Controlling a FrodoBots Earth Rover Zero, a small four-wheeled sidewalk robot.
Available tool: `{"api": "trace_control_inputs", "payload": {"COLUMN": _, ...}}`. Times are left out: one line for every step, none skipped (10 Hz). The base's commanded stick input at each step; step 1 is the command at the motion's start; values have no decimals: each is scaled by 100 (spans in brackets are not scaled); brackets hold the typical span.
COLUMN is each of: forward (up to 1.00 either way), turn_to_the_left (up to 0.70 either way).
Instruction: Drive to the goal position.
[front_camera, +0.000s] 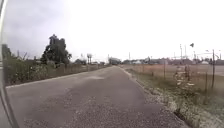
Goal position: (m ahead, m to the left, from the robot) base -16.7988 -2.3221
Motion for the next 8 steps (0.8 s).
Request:
{"api": "trace_control_inputs", "payload": {"forward": 8, "turn_to_the_left": 0}}
{"api": "trace_control_inputs", "payload": {"forward": 8, "turn_to_the_left": 0}}
{"api": "trace_control_inputs", "payload": {"forward": 8, "turn_to_the_left": 0}}
{"api": "trace_control_inputs", "payload": {"forward": 8, "turn_to_the_left": 0}}
{"api": "trace_control_inputs", "payload": {"forward": 8, "turn_to_the_left": 0}}
{"api": "trace_control_inputs", "payload": {"forward": 8, "turn_to_the_left": 0}}
{"api": "trace_control_inputs", "payload": {"forward": 8, "turn_to_the_left": 0}}
{"api": "trace_control_inputs", "payload": {"forward": 8, "turn_to_the_left": 0}}
